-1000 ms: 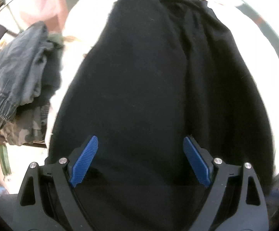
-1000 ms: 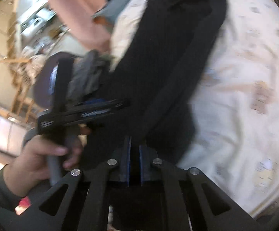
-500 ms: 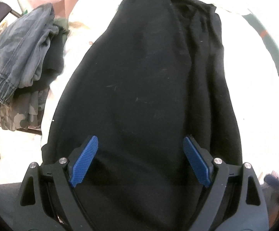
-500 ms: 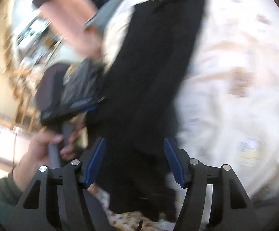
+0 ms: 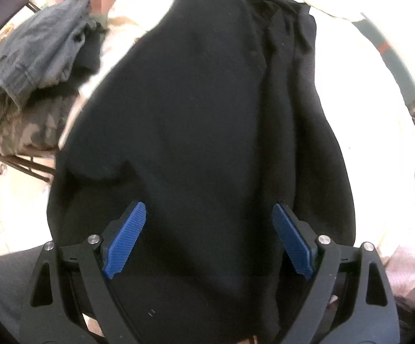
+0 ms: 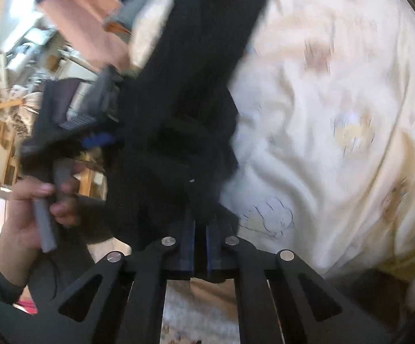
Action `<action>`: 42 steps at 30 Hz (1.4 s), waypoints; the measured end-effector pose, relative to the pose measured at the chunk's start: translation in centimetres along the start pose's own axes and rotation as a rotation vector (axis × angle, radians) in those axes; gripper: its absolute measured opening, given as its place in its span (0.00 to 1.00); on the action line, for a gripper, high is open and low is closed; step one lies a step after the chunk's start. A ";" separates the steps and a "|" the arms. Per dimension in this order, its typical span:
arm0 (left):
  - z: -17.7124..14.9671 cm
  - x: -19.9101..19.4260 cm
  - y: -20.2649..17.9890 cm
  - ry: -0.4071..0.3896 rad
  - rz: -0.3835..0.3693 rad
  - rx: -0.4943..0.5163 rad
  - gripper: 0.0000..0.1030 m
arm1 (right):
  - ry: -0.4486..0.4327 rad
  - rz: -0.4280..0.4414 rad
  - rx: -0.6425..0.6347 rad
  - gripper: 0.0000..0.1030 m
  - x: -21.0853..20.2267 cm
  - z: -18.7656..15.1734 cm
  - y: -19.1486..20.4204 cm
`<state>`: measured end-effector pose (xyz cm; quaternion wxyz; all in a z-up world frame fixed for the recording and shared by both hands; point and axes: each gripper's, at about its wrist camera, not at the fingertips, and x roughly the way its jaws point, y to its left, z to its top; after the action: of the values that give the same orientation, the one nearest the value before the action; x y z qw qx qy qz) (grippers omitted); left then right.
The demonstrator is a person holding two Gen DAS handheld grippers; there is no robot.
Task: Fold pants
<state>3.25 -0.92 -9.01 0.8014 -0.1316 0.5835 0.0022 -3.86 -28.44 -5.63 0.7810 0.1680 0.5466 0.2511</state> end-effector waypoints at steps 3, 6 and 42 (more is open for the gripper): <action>-0.2 -0.3 -0.7 -0.014 -0.002 0.006 0.85 | -0.118 0.000 -0.011 0.03 -5.0 -0.9 2.0; 0.3 -1.0 -1.8 -0.057 0.002 0.052 0.85 | -0.225 -0.045 0.012 0.03 -10.8 -2.5 2.6; -7.6 5.5 -12.5 0.121 -0.170 0.491 0.44 | -0.398 -0.575 0.111 0.02 -12.9 -0.9 -7.1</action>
<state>-0.15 -15.40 -13.71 0.7703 0.0181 0.6002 -0.2145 -6.83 -41.68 0.15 0.9007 0.0949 0.4214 -0.0468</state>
